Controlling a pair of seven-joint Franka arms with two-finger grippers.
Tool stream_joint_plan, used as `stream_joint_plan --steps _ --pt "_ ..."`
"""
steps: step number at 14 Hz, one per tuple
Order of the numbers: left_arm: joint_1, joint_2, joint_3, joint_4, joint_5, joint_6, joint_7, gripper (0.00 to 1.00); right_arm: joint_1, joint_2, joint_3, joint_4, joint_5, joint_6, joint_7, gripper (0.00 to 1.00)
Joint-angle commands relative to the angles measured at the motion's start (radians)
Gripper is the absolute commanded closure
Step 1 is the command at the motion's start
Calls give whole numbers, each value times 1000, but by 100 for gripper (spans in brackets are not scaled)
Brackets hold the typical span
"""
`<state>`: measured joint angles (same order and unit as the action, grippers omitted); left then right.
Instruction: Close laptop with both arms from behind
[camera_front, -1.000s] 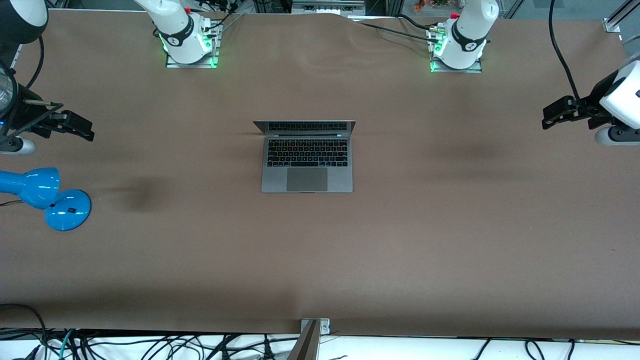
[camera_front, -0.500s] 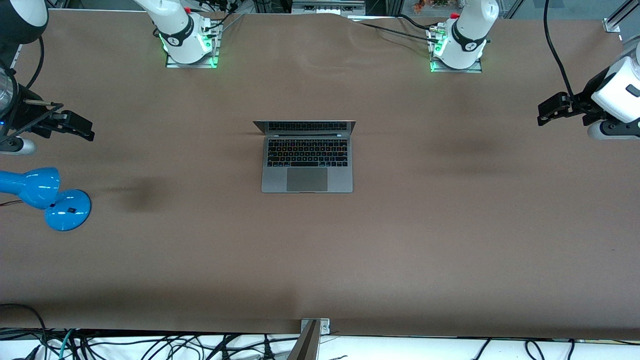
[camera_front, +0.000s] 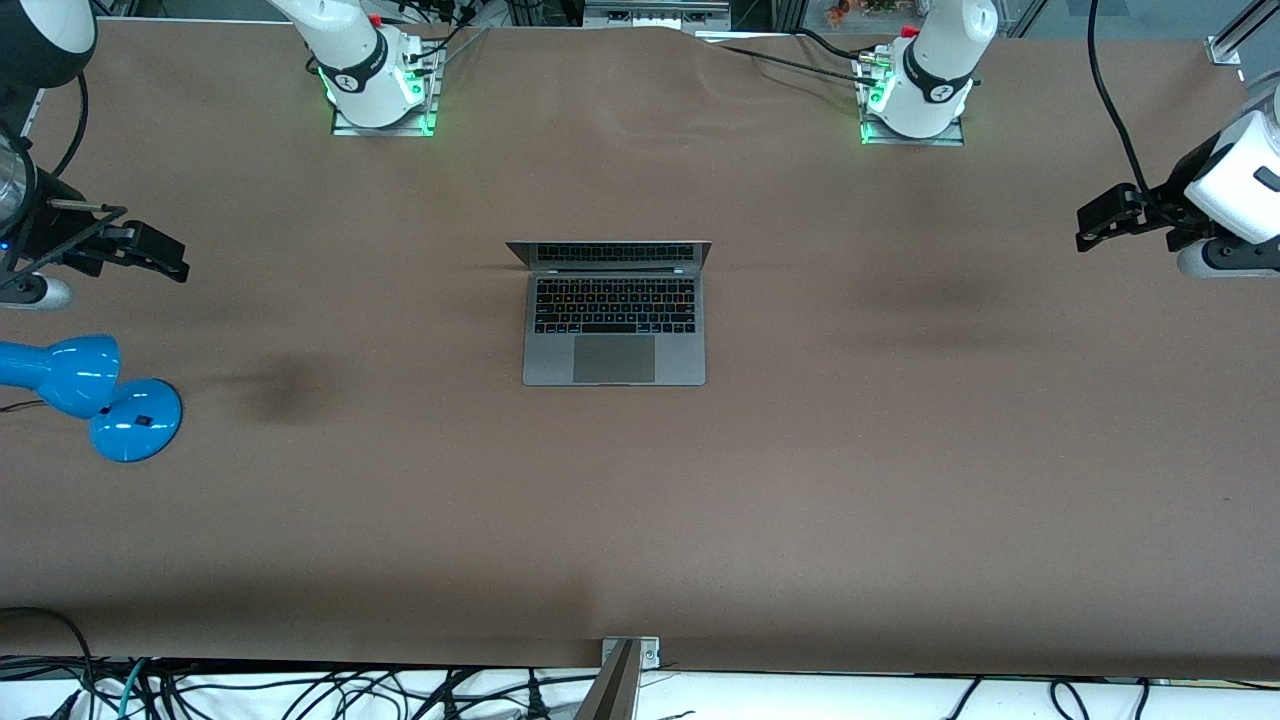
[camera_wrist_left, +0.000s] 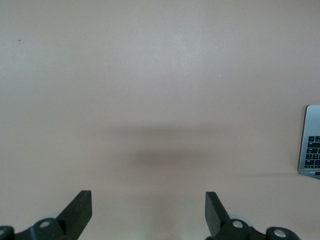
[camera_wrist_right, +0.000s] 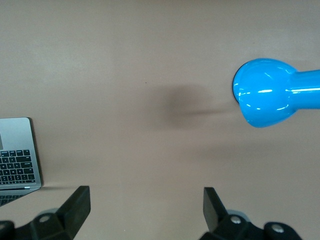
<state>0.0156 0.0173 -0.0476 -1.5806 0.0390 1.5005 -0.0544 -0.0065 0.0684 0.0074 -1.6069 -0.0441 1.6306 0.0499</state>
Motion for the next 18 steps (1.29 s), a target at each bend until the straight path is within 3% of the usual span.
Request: stream_joint_plan --steps 1,18 --pt "7 -26 -5 -30 -10 18 -7 0 -3 -6 2 2 13 -8 -16 0" --pt "7 -16 -3 -13 -8 17 -8 0 -3 -6 2 2 13 -8 -16 0"
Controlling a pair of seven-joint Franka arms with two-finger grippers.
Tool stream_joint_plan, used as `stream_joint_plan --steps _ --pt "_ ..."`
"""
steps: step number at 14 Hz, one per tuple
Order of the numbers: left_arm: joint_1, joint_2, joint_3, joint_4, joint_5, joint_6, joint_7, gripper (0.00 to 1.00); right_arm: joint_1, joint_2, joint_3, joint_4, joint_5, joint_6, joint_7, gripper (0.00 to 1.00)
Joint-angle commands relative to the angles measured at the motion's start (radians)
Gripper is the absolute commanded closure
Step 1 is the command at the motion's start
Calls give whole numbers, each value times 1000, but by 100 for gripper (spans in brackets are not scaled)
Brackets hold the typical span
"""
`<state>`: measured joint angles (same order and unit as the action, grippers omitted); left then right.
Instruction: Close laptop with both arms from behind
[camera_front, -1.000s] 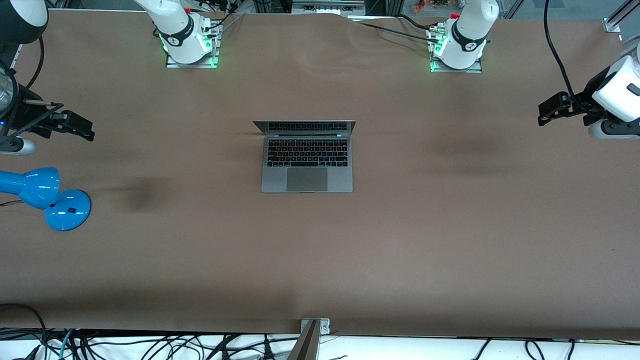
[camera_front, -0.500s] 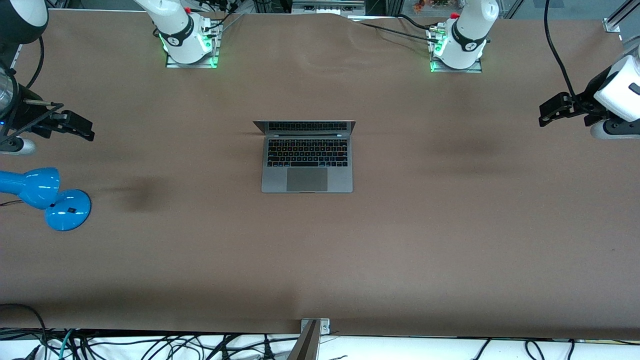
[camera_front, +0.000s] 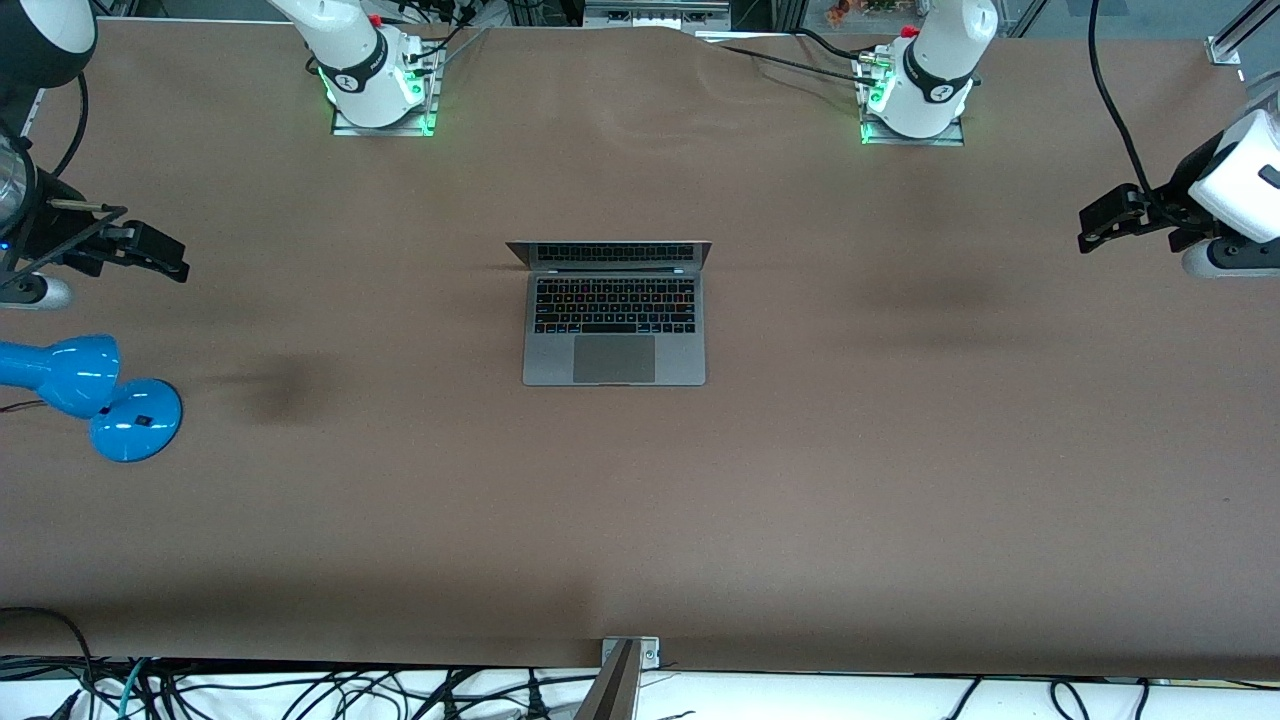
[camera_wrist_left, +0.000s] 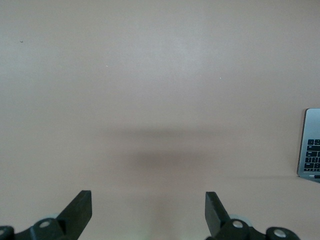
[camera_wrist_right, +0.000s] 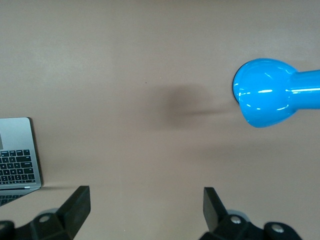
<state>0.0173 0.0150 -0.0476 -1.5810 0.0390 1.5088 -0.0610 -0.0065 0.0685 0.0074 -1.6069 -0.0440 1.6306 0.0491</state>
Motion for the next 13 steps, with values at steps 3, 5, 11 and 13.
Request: stream_joint_plan --steps 3,5,11,13 --pt "-3 -13 -5 -16 -10 5 -6 0 -3 -6 2 2 13 -9 -18 0" --pt "-14 -13 -21 -24 -19 5 -8 0 -1 -6 5 -1 15 -11 -25 0" --pt "-17 -3 -130 -34 -50 -2 -147 0 3 16 103 -4 18 -154 -9 0" --pt "-19 5 -196 -34 -50 -1 -239 0 19 37 108 -5 19 -210 -18 0"
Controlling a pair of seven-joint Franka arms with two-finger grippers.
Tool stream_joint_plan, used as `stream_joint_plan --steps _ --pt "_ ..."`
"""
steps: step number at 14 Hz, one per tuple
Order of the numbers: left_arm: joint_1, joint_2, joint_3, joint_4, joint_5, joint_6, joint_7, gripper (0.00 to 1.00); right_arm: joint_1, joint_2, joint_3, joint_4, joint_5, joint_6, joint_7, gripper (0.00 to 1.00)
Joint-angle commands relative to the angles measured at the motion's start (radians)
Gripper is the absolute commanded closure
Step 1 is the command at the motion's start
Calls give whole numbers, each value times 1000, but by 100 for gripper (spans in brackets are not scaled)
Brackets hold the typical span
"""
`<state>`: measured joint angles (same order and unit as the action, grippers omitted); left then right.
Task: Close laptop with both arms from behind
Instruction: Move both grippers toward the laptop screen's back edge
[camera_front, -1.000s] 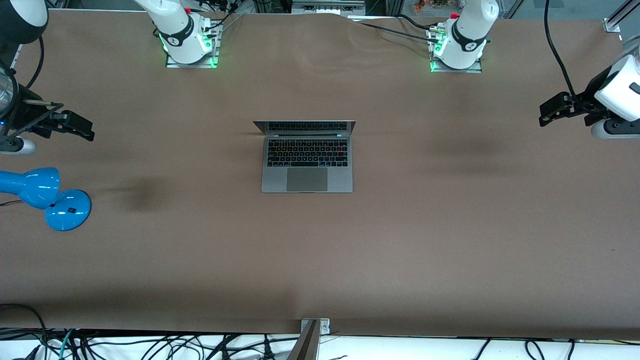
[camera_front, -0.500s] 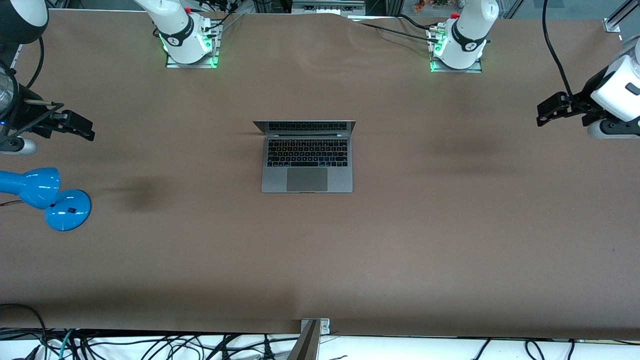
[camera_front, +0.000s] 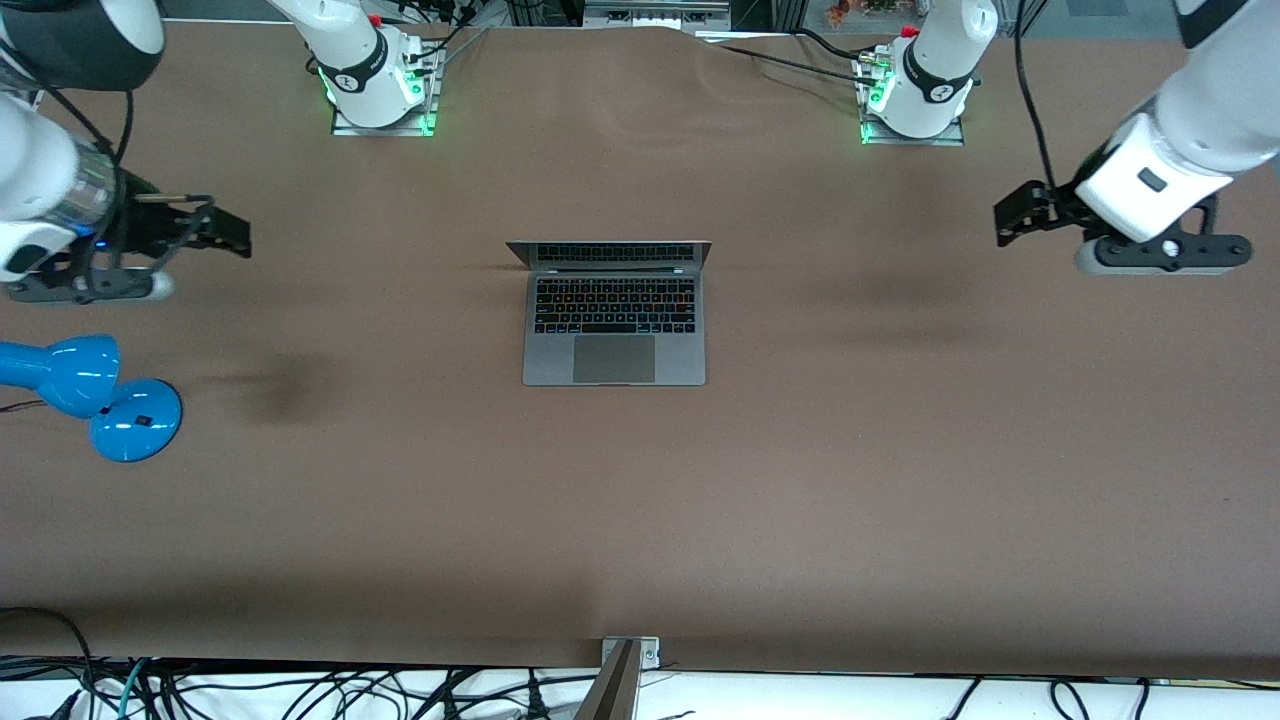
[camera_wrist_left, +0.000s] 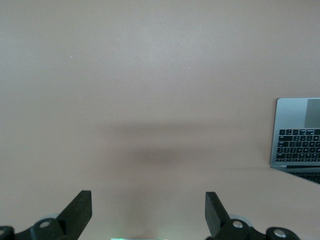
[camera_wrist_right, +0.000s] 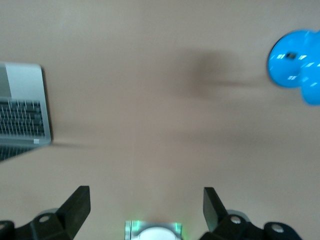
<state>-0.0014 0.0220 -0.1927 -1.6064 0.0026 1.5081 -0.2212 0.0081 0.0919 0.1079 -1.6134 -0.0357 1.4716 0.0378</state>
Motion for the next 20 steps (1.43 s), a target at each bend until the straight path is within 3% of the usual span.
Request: stream_joint_plan --steps 1,5,8,10,14,15,16,17,19,20 --pt "0 10 -89 -7 -13 0 -127 0 6 17 19 -3 14 -60 -12 0" --pt "-3 76 -249 2 -47 7 -357 0 7 2 140 -83 26 -48 13 0" --pt "-23 148 -318 5 -49 7 -444 0 7 -14 194 -147 72 12 72 0" --pt "-58 189 -329 5 -70 4 -507 0 7 -41 242 -221 98 87 140 0" --pt "-103 280 -330 6 -144 4 -527 0 6 -40 412 -292 108 170 394 0" --pt "-114 300 -332 10 -145 6 -541 0 7 -32 435 -310 108 194 401 6" --pt "-129 321 -332 11 -165 11 -567 0 7 -28 458 -330 114 228 409 24" --pt "-134 338 -330 11 -174 17 -596 1 7 -24 478 -338 138 243 415 53" --pt "-166 371 -330 13 -176 17 -635 10 22 5 492 -349 158 260 451 100" --pt "-170 386 -332 13 -179 18 -653 13 32 28 504 -350 164 263 473 100"
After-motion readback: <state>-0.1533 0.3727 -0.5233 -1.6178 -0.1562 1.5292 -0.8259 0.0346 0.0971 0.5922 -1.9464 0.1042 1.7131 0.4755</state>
